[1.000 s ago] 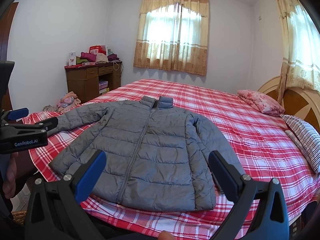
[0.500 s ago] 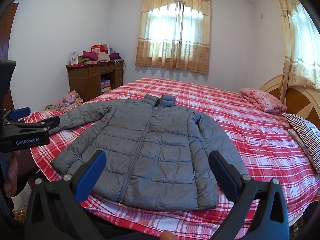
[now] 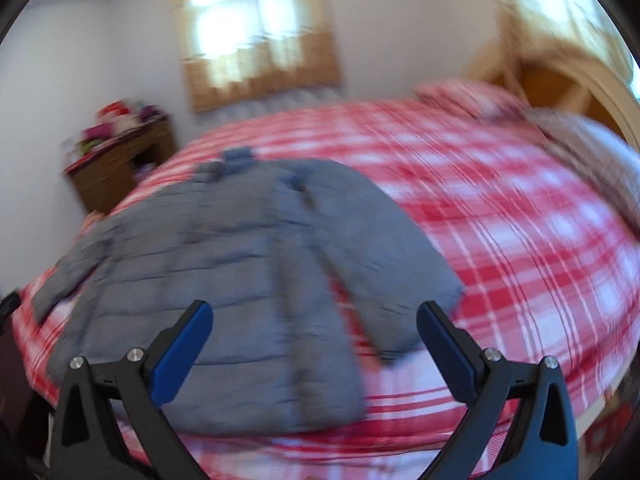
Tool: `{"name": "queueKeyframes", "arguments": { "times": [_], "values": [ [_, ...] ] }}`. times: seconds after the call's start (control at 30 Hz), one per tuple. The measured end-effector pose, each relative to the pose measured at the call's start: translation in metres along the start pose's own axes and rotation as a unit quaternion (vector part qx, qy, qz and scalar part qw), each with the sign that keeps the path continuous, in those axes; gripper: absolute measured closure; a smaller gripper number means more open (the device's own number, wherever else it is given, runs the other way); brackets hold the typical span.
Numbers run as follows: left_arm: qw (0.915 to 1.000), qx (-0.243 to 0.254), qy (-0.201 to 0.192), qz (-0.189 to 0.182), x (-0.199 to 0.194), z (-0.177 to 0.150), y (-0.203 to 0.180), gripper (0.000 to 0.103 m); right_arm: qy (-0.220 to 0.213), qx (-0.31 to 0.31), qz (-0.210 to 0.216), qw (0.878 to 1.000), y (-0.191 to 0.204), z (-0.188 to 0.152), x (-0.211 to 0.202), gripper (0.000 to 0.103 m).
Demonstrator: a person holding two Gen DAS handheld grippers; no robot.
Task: Fold large clothes
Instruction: 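Grasp the sleeve cuff nearest the right tool and lift it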
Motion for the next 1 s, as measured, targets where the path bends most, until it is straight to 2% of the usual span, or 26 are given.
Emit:
{"name": "queueKeyframes", "arguments": {
  "times": [0.07,0.2,0.37,0.43,0.5,0.57,0.7,0.83,0.9,1.0],
  "values": [
    [0.9996,-0.006,0.022,-0.016,0.019,0.004,-0.001,0.001,0.021,0.024,-0.01,0.999,-0.022,-0.002,0.016,0.006],
    [0.9997,0.0,0.024,-0.003,0.043,0.022,-0.001,0.001,0.067,0.07,-0.017,0.995,-0.057,-0.004,0.061,0.012],
    [0.9991,0.005,0.042,0.001,0.07,0.041,-0.005,0.001,0.101,0.062,-0.019,0.993,-0.061,-0.009,0.099,0.02],
    [0.9988,0.012,0.047,0.004,0.076,0.044,-0.008,0.001,0.081,0.047,-0.031,0.995,-0.062,-0.005,0.098,0.025],
    [0.9988,0.017,0.046,0.003,0.084,0.054,-0.011,0.001,0.072,0.041,-0.031,0.996,-0.067,0.001,0.097,0.062],
    [0.9987,0.021,0.043,0.016,0.093,0.06,-0.009,0.001,0.066,0.05,-0.023,0.996,-0.077,0.01,0.098,0.077],
    [0.9975,0.021,0.048,0.048,0.129,0.077,-0.001,0.001,0.034,0.064,-0.064,0.995,-0.117,0.046,0.098,0.085],
    [0.9958,0.004,0.067,0.062,0.163,0.088,0.012,0.001,0.003,0.075,-0.096,0.993,-0.148,0.09,0.092,0.087],
    [0.9944,-0.003,0.071,0.078,0.18,0.097,0.024,0.001,-0.02,0.07,-0.109,0.991,-0.151,0.117,0.084,0.088],
    [0.9931,-0.015,0.069,0.094,0.197,0.112,0.04,0.001,-0.052,0.045,-0.123,0.99,-0.136,0.153,0.074,0.088]
  ]
}}
Point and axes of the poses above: each gripper's, at about its wrist camera, not at the fingertips, and x roughly the way its jaws point, y to its left, z to its top, the point moved 10 cm from there along x, roughly the way its jaws point, and after that the axes turned 6 degrees about y, right-handed, at the moved point
